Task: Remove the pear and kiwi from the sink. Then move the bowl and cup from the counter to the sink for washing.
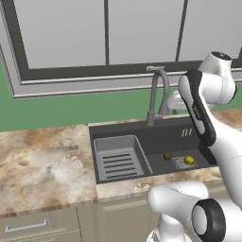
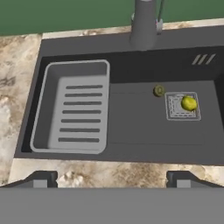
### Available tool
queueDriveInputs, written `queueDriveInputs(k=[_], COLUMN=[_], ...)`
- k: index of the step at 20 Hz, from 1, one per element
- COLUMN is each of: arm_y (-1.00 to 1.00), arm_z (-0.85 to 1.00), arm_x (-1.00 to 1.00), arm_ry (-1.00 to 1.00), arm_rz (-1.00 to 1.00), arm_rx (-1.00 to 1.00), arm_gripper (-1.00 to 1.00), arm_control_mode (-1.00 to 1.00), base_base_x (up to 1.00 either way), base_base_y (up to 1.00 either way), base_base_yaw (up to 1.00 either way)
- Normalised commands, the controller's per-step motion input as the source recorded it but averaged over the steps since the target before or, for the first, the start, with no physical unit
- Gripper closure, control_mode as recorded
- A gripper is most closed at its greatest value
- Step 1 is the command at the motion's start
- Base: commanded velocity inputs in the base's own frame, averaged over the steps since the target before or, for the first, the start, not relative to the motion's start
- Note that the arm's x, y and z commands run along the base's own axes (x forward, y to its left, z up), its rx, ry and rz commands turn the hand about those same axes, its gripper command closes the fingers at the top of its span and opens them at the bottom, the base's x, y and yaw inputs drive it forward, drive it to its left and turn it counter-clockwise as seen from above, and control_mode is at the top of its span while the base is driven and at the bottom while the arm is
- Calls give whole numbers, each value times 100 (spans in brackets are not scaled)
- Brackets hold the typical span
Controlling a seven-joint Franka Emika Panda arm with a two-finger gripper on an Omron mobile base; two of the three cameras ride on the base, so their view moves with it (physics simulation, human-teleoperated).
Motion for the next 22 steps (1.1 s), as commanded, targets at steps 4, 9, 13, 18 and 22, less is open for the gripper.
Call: queueDriveInputs(k=[4, 9, 13, 18, 22], arm_y=[-24, -27, -35, -40, -39], arm_z=[-2, -1, -1, -4, -8], arm_x=[-9, -8, -6, -9, -7], arm_ry=[0, 0, 0, 0, 0], arm_rz=[4, 1, 0, 0, 6], arm_rx=[11, 6, 3, 3, 2], arm_gripper=[-100, -100, -100, -100, -100], arm_control_mode=[-100, -100, -100, -100, -100], base_base_x=[0, 0, 0, 0, 0], base_base_y=[0, 0, 0, 0, 0], base_base_yaw=[0, 0, 0, 0, 0])
